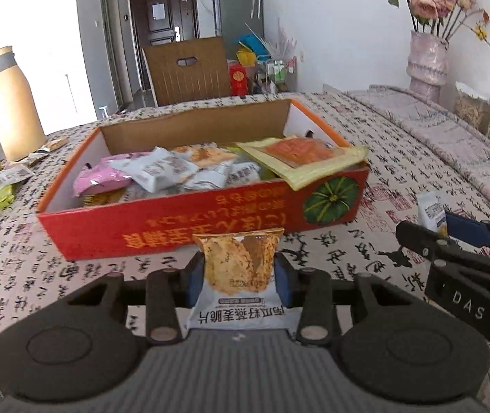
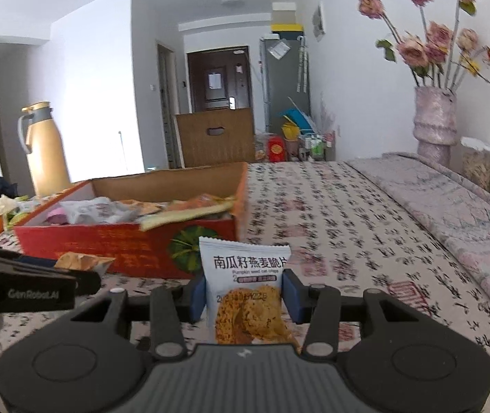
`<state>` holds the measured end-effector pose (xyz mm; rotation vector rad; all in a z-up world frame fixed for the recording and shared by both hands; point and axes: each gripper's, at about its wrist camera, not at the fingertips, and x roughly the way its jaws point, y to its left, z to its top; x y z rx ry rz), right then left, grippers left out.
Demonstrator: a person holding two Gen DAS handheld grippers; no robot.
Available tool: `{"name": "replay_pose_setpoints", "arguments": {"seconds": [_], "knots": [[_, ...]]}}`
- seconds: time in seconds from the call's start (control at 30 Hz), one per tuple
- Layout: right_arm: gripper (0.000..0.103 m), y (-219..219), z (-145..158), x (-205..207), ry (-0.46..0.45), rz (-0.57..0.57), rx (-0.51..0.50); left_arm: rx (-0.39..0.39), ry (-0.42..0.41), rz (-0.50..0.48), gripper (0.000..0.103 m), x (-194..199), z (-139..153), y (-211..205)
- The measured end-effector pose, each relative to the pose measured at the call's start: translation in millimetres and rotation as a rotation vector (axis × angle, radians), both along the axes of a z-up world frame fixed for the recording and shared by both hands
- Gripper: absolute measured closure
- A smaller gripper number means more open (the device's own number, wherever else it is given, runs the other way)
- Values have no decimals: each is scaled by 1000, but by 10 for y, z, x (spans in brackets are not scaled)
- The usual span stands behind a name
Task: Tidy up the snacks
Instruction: 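Carry both held cracker packets over the open box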
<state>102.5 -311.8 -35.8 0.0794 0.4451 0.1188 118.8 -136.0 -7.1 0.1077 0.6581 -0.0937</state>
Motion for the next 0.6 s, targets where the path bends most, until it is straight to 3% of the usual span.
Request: {"name": "replay_pose_setpoints", "arguments": {"seconds": [0.3,0.6], "knots": [[59,330,290,-8,-75,43,-17,-55,-84,35,61,0,270,409],[59,582,505,287,-111,63,-46,-83,-132,72,61,267,457,665]]}}
